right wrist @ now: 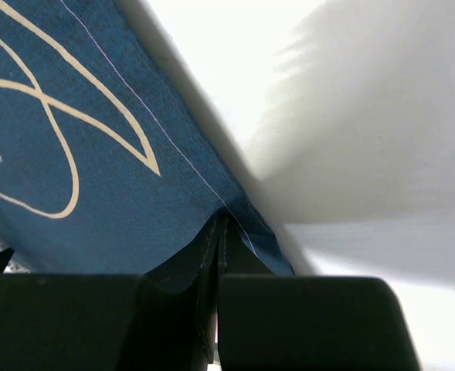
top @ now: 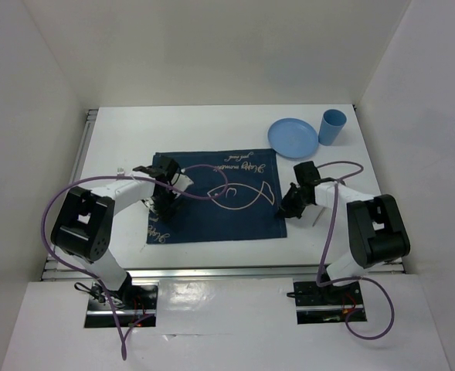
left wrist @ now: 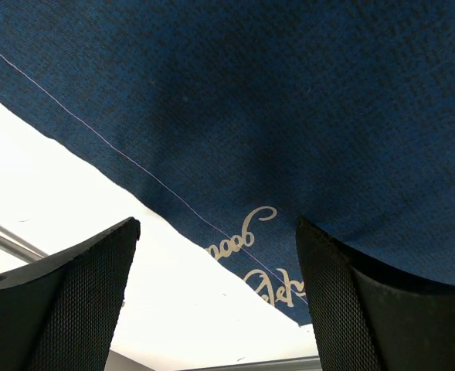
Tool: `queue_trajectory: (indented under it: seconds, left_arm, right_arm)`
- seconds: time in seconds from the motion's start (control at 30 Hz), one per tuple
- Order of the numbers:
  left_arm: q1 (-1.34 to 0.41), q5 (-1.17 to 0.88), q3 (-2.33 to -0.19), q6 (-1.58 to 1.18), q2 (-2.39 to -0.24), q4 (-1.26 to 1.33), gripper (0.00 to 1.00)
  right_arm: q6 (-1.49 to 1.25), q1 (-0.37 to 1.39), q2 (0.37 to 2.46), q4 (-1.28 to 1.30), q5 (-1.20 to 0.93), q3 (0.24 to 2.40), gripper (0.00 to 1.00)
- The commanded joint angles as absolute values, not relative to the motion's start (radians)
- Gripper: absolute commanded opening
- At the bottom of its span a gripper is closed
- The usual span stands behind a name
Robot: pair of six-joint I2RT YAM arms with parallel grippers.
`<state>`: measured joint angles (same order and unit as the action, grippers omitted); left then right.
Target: Set the dinner table for one person
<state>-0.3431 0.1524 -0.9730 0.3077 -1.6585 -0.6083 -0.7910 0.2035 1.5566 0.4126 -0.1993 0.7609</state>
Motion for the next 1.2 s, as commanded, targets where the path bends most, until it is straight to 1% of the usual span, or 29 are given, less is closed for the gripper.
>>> queue_trajectory:
  seconds: [0.0, 0.17, 0.27, 0.33, 0.47, 0.93, 0.97, 1.0, 1.07, 1.1, 1.17]
  left_arm:
    - [-0.347, 0.159, -0.931, 0.287, -1.672, -0.629, 0.89]
    - [-0.347, 0.169, -0.931, 0.287, -1.681, -0.618, 0.90]
    - [-0.347, 0.143, -0.931, 0.287, -1.681, -0.629, 0.90]
    - [-0.347, 0.123, -0.931, 0.287, -1.671, -0.640, 0.90]
    - [-0.356, 0.100, -0.931, 0.287, -1.647, -0.649, 0.90]
    - [-0.356, 0.109, -0.922, 0.296, -1.629, -0.658, 0.90]
    - [-0.356, 0.109, -0.933, 0.296, -1.629, -0.658, 0.90]
    - [-0.356, 0.118, -0.933, 0.296, -1.629, -0.658, 0.90]
    - [-0.356, 0.147, -0.945, 0.296, -1.602, -0.658, 0.92]
    - [-0.356, 0.170, -0.960, 0.296, -1.571, -0.658, 0.93]
    - [-0.356, 0.179, -0.986, 0.305, -1.540, -0.658, 0.94]
  right_arm:
    - [-0.801, 0.198, 1.529, 0.436, -0.204, 0.678, 0.00]
    - [-0.885, 0.198, 1.454, 0.407, -0.239, 0.582, 0.00]
    - [-0.906, 0.198, 1.396, 0.407, -0.180, 0.560, 0.00]
    - [-0.893, 0.198, 1.396, 0.429, -0.147, 0.581, 0.00]
    - [-0.855, 0.179, 1.445, 0.451, -0.147, 0.644, 0.00]
    - [-0.824, 0.179, 1.477, 0.442, -0.164, 0.676, 0.00]
    - [-0.815, 0.179, 1.468, 0.454, -0.164, 0.695, 0.02]
    - [-0.784, 0.179, 1.450, 0.475, -0.164, 0.710, 0.08]
    - [-0.750, 0.179, 1.427, 0.509, -0.131, 0.773, 0.27]
    - [-0.739, 0.179, 1.414, 0.534, -0.108, 0.800, 0.51]
    - [-0.723, 0.179, 1.382, 0.601, -0.062, 0.860, 0.57]
